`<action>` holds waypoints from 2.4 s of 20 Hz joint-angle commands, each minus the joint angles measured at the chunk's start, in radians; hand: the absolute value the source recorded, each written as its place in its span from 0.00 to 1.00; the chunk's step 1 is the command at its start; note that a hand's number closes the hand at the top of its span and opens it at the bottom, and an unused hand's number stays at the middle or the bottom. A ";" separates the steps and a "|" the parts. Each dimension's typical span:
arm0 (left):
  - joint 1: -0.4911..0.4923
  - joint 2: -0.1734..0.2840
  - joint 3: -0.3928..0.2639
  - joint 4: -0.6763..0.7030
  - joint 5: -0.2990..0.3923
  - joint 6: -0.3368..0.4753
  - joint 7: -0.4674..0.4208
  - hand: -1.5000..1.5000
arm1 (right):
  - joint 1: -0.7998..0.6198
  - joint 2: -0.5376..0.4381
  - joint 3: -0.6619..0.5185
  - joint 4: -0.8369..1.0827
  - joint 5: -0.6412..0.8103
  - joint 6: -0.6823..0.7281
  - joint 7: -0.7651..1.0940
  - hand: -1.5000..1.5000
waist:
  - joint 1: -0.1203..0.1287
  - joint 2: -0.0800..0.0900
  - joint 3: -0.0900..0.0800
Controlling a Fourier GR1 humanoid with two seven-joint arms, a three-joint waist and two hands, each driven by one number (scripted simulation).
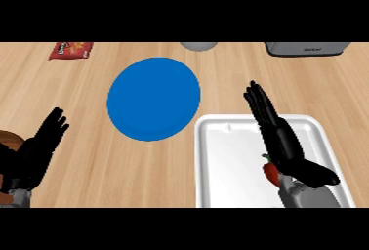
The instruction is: Pick the bell pepper from the tray and place it in the plate
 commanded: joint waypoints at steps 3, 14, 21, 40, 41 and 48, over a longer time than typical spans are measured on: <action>-0.148 0.017 0.007 -0.060 -0.060 0.023 -0.009 0.50 | -0.037 -0.028 0.154 -0.061 0.025 0.162 0.043 1.00 | 0.013 -0.007 -0.009; -0.229 0.026 0.011 -0.135 -0.068 -0.003 -0.017 0.50 | 0.248 -0.015 0.346 0.081 0.431 -0.198 -0.123 0.00 | 0.000 -0.005 -0.007; -0.276 -0.008 0.028 -0.104 -0.109 -0.020 -0.001 0.50 | 0.267 -0.101 0.192 -0.056 0.320 -0.136 -0.279 0.00 | 0.011 -0.006 -0.009; -0.278 -0.040 0.007 -0.118 -0.147 -0.021 0.001 0.50 | 0.138 -0.619 0.175 -0.509 0.547 0.419 0.782 0.00 | 0.021 -0.003 -0.013; -0.285 -0.020 0.013 -0.170 -0.141 -0.016 0.059 0.50 | 0.129 -0.601 0.203 -0.526 0.558 0.443 0.851 0.00 | 0.029 -0.006 -0.012; -0.236 -0.040 0.066 -0.144 -0.141 -0.082 0.001 0.50 | 0.057 -0.481 0.224 -0.407 0.646 0.533 0.898 0.00 | 0.025 -0.005 -0.009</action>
